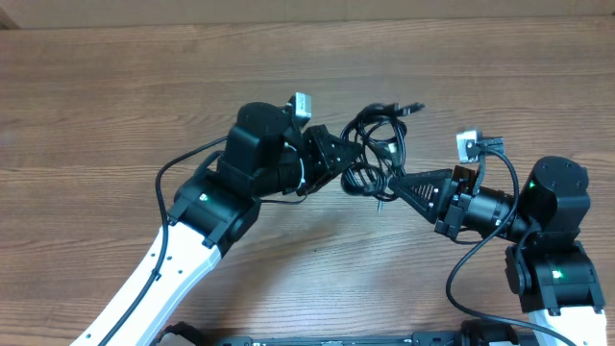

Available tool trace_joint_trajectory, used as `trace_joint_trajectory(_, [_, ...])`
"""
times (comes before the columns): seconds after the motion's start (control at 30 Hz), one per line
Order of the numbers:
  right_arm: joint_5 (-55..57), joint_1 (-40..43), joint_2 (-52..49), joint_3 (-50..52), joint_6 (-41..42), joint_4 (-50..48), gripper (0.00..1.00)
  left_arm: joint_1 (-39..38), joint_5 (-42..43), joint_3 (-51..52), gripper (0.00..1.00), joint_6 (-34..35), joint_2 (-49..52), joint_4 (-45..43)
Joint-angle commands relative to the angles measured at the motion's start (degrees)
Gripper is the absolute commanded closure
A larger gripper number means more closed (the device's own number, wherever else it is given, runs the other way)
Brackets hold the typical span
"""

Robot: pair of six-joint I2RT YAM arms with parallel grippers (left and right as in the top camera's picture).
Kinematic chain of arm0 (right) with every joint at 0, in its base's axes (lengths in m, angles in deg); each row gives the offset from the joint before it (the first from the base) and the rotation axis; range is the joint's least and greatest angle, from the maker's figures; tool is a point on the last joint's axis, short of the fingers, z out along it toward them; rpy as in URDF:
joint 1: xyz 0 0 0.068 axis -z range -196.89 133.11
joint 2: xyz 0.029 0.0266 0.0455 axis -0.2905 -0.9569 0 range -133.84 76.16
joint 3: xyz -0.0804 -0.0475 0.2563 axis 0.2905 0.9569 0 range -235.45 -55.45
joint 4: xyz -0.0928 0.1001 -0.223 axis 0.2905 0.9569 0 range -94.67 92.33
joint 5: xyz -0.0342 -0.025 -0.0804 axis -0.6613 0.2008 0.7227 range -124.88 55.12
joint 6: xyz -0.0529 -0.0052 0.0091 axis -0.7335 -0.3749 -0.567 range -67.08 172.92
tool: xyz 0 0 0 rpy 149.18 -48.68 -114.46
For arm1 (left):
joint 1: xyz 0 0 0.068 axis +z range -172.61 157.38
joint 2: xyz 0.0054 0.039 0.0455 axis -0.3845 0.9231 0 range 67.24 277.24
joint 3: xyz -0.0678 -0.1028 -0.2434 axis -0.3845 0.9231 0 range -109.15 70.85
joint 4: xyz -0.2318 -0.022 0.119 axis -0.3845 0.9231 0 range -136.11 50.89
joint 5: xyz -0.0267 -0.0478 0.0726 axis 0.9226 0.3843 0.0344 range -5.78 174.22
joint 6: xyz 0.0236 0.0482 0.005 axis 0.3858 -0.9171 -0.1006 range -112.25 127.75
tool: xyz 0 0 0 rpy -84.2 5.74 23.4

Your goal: Untangle cables

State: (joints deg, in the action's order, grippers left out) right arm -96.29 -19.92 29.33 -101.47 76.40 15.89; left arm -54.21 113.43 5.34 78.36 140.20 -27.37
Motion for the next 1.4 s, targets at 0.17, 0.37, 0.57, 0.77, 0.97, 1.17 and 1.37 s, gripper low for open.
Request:
trace_joint_trajectory(0.17, [2.5,-0.3,1.2,-1.2,-1.0,-0.3,0.91,4.5,3.5,-0.6,0.96,-12.7,-0.3,-1.7])
trace_joint_trajectory(0.37, [3.4,-0.3,1.2,-1.2,-1.0,0.1,0.65,5.0,7.6,-0.6,0.96,-25.2,-0.3,-4.2])
trace_joint_trajectory(0.57, [11.0,-0.3,1.2,-1.2,-0.8,7.0,0.34,5.0,15.5,-0.6,0.96,-41.0,-0.3,-9.7])
trace_joint_trajectory(0.77, [14.2,-0.3,1.2,-1.2,-0.8,8.7,0.30,4.8,16.6,-0.6,0.96,-42.4,-0.3,-10.3])
trace_joint_trajectory(0.97, [16.2,-0.3,0.7,-1.2,-0.8,9.6,0.30,3.7,17.0,-0.7,0.96,-42.2,-0.3,-11.1])
trace_joint_trajectory(1.17, [16.4,-0.3,-2.3,-1.2,-0.8,10.4,0.29,0.3,16.4,-0.7,0.96,-39.7,-0.3,-11.7])
trace_joint_trajectory(1.37, [17.9,-0.3,-5.1,-1.2,-1.0,12.7,0.28,-0.6,15.8,-0.7,0.96,-38.7,-0.4,-13.8])
